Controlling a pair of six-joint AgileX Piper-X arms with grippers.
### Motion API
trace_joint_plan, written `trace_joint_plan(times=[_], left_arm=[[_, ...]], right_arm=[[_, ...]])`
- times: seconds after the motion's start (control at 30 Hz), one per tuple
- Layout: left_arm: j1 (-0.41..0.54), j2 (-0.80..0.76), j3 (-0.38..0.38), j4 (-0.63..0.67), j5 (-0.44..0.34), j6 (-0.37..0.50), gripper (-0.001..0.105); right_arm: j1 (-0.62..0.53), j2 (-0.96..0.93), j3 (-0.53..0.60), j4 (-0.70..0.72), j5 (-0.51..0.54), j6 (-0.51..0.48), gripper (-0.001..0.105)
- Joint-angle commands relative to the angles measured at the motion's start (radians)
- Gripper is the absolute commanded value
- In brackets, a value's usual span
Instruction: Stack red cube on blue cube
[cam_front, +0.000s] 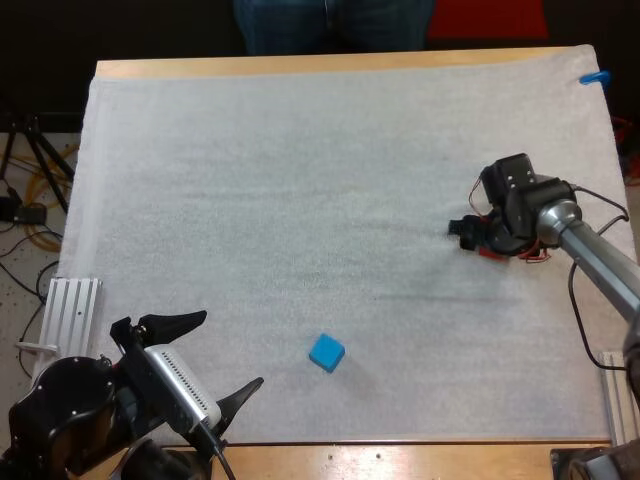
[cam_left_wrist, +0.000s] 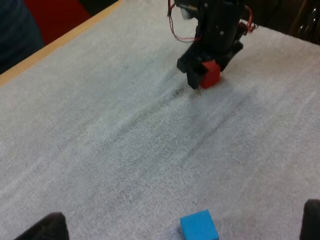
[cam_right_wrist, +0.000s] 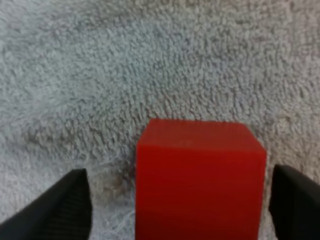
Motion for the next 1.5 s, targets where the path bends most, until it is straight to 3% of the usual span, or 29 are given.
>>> trace_joint_plan(times=[0.0, 0.13, 0.23, 0.3, 0.67, 0.9, 1.03, 1.47], left_arm=[[-0.005, 0.002, -0.005, -0.007, 0.008, 0.0, 0.087], [-0.005, 0.002, -0.005, -0.007, 0.008, 0.0, 0.087], [-0.005, 0.002, -0.005, -0.007, 0.008, 0.0, 0.087], [-0.005, 0.002, -0.005, -0.007, 0.008, 0.0, 0.087], [-0.005, 0.002, -0.005, 0.028, 0.008, 0.0, 0.087], [-0.005, 0.002, -0.005, 0.102, 0.008, -0.026, 0.087], [-0.005, 0.002, -0.005, 0.154, 0.008, -0.063, 0.087], [-0.005, 0.002, -0.005, 0.195, -0.078, -0.068, 0.087]], right_arm=[[0.002, -0.005, -0.008, -0.011, -0.005, 0.007, 0.055], [0.002, -0.008, -0.013, -0.006, -0.005, 0.003, 0.024], [0.002, -0.028, -0.017, -0.002, -0.008, -0.011, 0.01], [0.002, -0.052, -0.023, 0.008, -0.008, -0.037, 0.008], [0.002, -0.332, -0.035, 0.096, -0.014, -0.223, 0.008], [0.025, -0.528, -0.035, 0.138, -0.101, -0.282, 0.008], [0.12, -0.586, -0.035, 0.15, -0.124, -0.333, 0.008], [0.528, -0.538, -0.035, 0.152, -0.118, -0.335, 0.008]])
